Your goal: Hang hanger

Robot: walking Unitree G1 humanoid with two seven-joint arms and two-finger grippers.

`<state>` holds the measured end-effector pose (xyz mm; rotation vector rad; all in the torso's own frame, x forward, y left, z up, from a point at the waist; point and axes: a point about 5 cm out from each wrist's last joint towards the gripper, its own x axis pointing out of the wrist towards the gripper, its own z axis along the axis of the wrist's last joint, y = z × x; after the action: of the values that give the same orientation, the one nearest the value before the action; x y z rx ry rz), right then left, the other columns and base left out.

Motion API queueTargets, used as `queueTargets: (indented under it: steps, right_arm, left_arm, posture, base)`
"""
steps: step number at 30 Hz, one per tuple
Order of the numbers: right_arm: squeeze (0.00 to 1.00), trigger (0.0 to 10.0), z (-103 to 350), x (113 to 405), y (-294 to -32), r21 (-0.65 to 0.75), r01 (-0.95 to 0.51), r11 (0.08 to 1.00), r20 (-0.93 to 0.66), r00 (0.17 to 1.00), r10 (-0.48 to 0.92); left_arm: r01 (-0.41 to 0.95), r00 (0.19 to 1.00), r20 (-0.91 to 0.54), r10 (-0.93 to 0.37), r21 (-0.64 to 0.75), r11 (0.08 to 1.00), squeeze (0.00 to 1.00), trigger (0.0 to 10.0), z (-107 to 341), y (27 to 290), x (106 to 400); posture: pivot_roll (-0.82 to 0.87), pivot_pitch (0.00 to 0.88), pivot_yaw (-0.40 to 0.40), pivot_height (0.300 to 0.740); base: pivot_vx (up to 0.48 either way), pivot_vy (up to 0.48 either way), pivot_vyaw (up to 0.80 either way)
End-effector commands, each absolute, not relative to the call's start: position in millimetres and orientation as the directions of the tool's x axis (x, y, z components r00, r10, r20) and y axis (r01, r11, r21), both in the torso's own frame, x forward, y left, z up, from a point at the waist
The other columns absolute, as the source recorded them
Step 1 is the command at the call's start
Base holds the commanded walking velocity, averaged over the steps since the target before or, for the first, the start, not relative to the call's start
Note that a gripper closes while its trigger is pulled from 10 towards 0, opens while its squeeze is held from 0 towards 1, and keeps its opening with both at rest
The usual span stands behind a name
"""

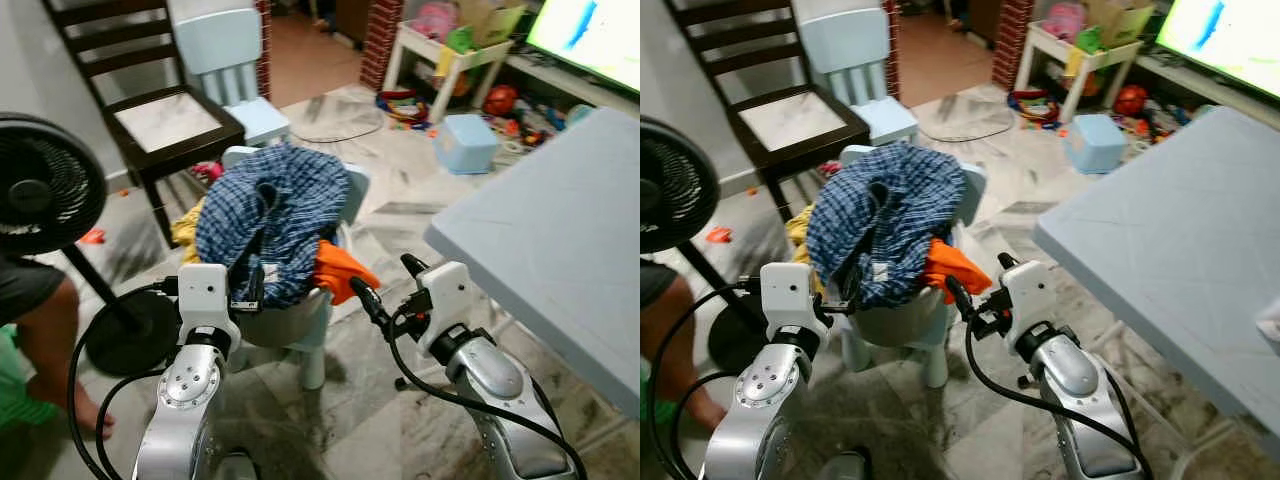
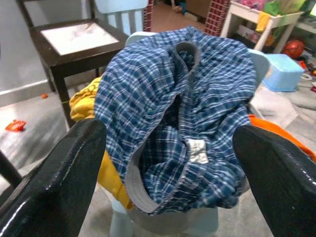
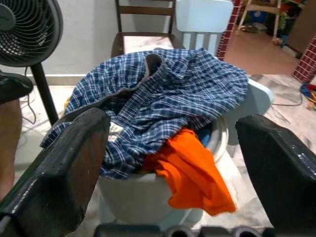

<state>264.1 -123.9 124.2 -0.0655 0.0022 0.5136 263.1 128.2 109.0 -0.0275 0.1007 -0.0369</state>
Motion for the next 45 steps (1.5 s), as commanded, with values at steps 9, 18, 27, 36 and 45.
queueTargets:
  steps: [9,18,27,36,45]
  right_arm:
    - [0.0,10.0,124.1,263.8,-129.7,-0.073,-0.479,0.875,-0.023,0.878,0.478]
    - [0.0,10.0,126.2,264.1,-127.0,-0.075,-0.491,0.868,-0.019,0.871,0.491]
    - [0.0,10.0,126.7,264.6,-127.3,-0.06,-0.49,0.87,-0.017,0.872,0.49]
    - [0.0,10.0,127.3,265.4,-124.0,-0.077,-0.502,0.861,-0.008,0.864,0.503]
    - [0.0,10.0,127.1,267.1,-122.4,-0.044,-0.49,0.871,0.007,0.871,0.491]
  left_arm:
    - [0.025,0.994,-0.108,-0.035,-0.092,0.995,0.0,10.0,100.7,117.7,270.4]
    - [-0.012,0.994,-0.109,-0.006,-0.156,0.988,0.0,10.0,94.9,107.6,276.4]
    - [-0.037,0.993,-0.12,0.018,-0.166,0.985,0.0,10.0,92.1,108.0,279.6]
    - [-0.037,0.996,-0.088,0.027,-0.115,0.993,0.0,10.0,94.7,119.7,274.7]
    - [0.012,0.997,-0.078,-0.023,-0.141,0.99,0.0,10.0,94.7,112.2,278.0]
  posture:
    - [-0.02,0.129,-0.079,0.74]
    - [-0.03,0.126,-0.085,0.74]
    - [-0.03,0.127,-0.086,0.74]
    - [-0.02,0.125,-0.084,0.74]
    - [-0.01,0.117,-0.081,0.74]
  base:
    - [0.0,0.0,0.8]
    - [0.0,0.0,0.8]
    - [0.0,0.0,0.62]
    - [0.0,0.0,0.18]
    - [0.0,0.0,0.53]
